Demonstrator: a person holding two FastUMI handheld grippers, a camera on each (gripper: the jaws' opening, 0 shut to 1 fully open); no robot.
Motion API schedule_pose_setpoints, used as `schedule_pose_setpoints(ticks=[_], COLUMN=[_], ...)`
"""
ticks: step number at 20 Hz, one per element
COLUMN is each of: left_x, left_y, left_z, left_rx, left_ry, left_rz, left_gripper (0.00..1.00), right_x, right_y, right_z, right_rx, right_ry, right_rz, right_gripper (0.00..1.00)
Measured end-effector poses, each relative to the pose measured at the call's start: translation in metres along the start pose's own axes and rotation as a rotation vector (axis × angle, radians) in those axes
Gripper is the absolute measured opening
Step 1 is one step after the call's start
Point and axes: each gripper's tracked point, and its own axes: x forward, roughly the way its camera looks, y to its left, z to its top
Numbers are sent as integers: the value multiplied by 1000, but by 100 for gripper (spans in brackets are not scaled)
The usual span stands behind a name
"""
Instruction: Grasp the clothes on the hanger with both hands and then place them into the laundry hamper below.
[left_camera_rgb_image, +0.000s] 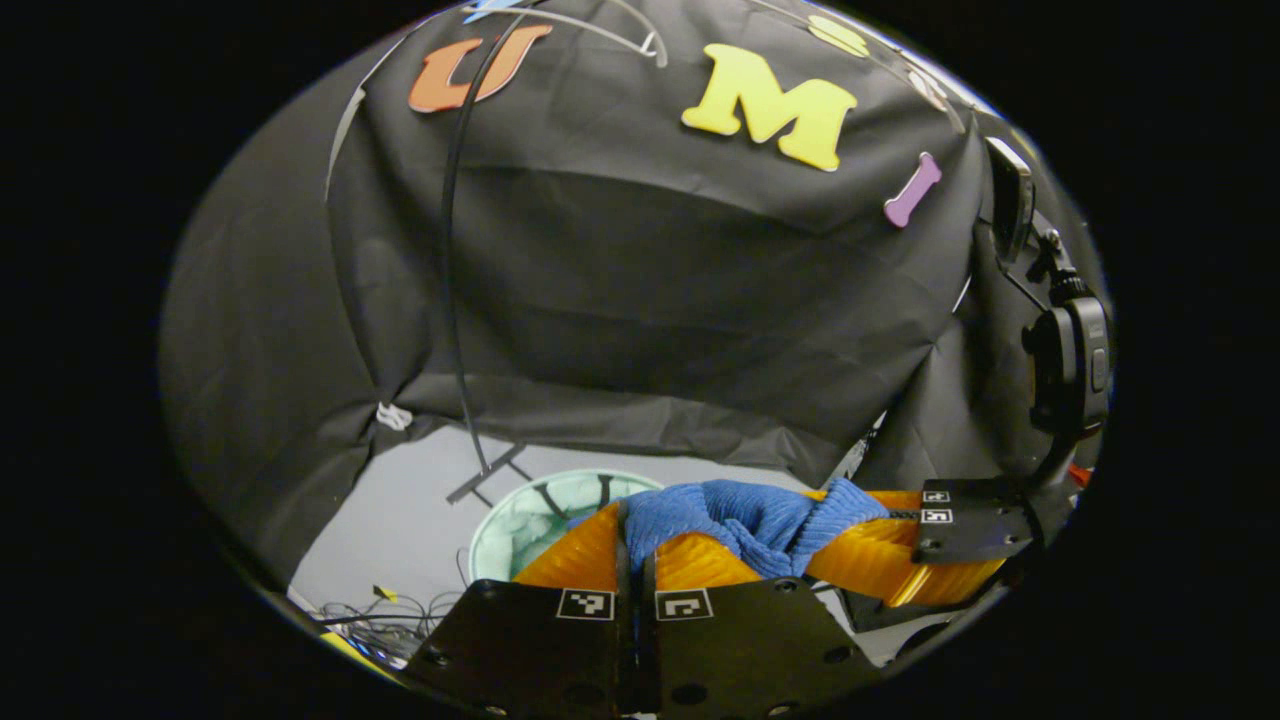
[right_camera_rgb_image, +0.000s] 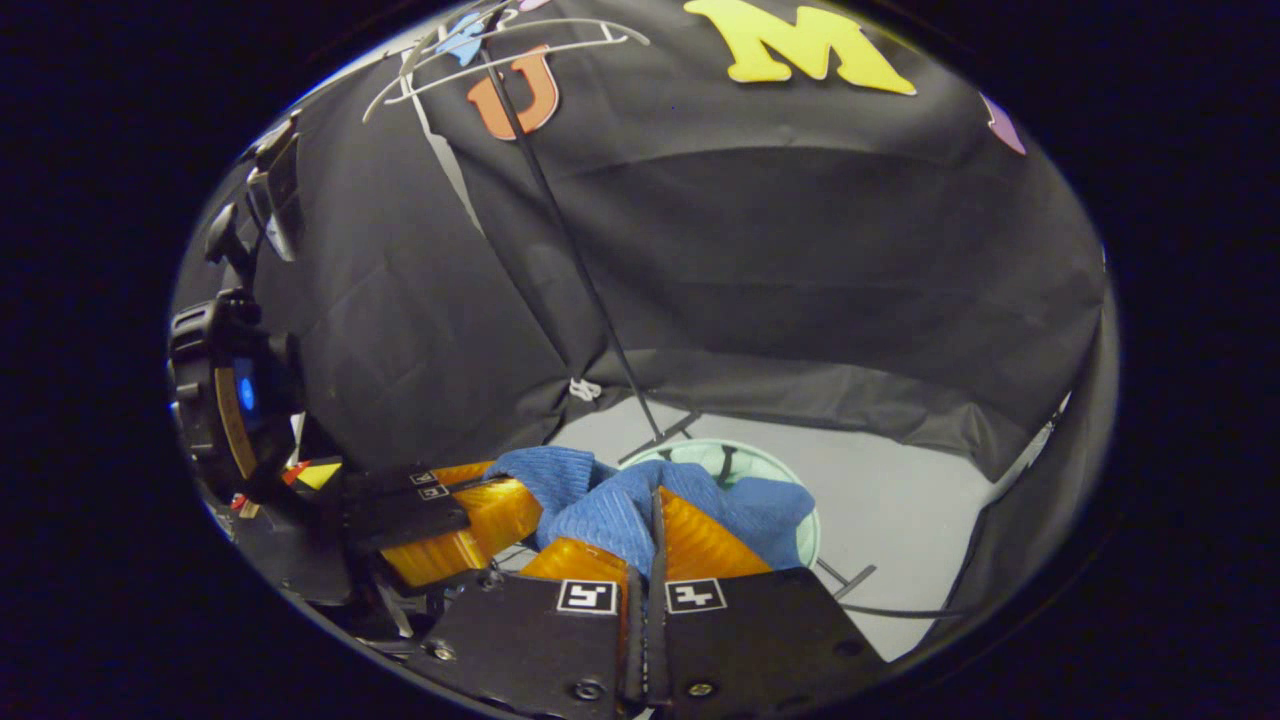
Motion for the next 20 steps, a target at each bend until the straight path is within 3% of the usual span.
schedule_pose_setpoints(ticks=[5, 10, 14, 15, 16, 19, 20], left_x=[12, 13, 15, 12, 12, 3, 0], left_y=[6, 12, 18, 15, 8, 11, 14], left_z=[-41, -53, -49, -44, -40, -44, -46], left_rx=[-52, -38, 36, 44, 37, 34, 43], left_ry=[126, 173, 174, 164, 160, 148, 144], left_rz=[40, 91, 123, 123, 106, 112, 121], left_gripper=[1, 1, 2, 8, 24, 100, 96], right_x=[21, 22, 17, 15, 14, 7, 5], right_y=[-13, -21, -25, -30, -32, -46, -48], right_z=[-47, -47, -50, -49, -49, -48, -49], right_rx=[35, 46, 50, 61, 72, 72, 71], right_ry=[130, 148, 147, 137, 131, 96, 91], right_rz=[-60, -107, -131, -134, -135, -173, -181], right_gripper=[5, 6, 10, 23, 37, 75, 77])
